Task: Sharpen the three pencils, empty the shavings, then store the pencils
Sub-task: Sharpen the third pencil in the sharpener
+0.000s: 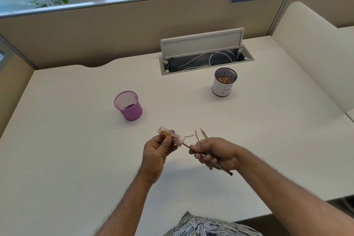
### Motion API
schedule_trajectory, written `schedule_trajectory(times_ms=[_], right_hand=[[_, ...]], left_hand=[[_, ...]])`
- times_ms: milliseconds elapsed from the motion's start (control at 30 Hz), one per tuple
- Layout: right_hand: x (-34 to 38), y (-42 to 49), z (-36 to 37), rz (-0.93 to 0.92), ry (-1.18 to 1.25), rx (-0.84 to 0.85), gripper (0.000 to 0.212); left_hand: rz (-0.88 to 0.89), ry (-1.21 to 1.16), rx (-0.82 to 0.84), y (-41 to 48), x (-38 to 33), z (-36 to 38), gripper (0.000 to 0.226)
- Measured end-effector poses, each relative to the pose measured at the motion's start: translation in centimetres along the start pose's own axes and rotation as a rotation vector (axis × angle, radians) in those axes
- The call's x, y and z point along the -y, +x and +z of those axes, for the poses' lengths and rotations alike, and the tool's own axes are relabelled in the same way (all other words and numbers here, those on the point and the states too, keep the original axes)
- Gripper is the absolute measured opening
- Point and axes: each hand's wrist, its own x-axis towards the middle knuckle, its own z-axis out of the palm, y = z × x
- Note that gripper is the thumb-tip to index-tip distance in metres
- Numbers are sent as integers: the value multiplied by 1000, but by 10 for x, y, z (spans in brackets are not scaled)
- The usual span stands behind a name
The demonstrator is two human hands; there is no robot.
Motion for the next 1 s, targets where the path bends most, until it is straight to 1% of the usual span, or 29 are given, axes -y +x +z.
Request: schedule_trajectory(times_ms=[67, 133, 167, 233, 300, 433, 467, 533, 567, 633, 800, 900, 1000], right_hand=[[-2, 0, 1, -3, 28, 22, 16], [-5, 2, 1, -83, -31, -24, 8], [-8, 3, 2, -148, -87, -71, 8], [-14, 6, 5, -305, -195, -188, 17], [-18, 9, 10, -465, -338, -345, 21], [-32, 17, 15, -846, -861, -731, 18], [-35, 19, 15, -926, -957, -784, 17], [-37, 21, 15, -1008, -1001, -794, 15], [-38, 21, 14, -1014, -985, -774, 16], [-36, 21, 14, -966, -918, -718, 17], [-25, 15, 13, -677, -621, -529, 18], [-18, 11, 11, -580, -548, -415, 16], [-13, 7, 6, -485, -412, -294, 16]], left_hand=[[-4, -5, -7, 0, 0, -1, 26], [4, 6, -14, 1, 0, -1, 25], [10, 15, -19, 1, 1, -1, 25], [16, 29, -38, 0, 1, 0, 24], [19, 44, -61, -1, 1, 1, 23], [34, 71, -83, -4, 1, 5, 22], [34, 67, -91, -5, 1, 6, 23], [32, 57, -100, -6, 1, 7, 23], [30, 53, -99, -6, 1, 6, 23], [28, 51, -99, -7, 1, 5, 23], [12, 41, -87, -6, 0, 3, 24], [12, 35, -70, -5, -1, 2, 24], [10, 40, -42, -6, 0, 0, 24]])
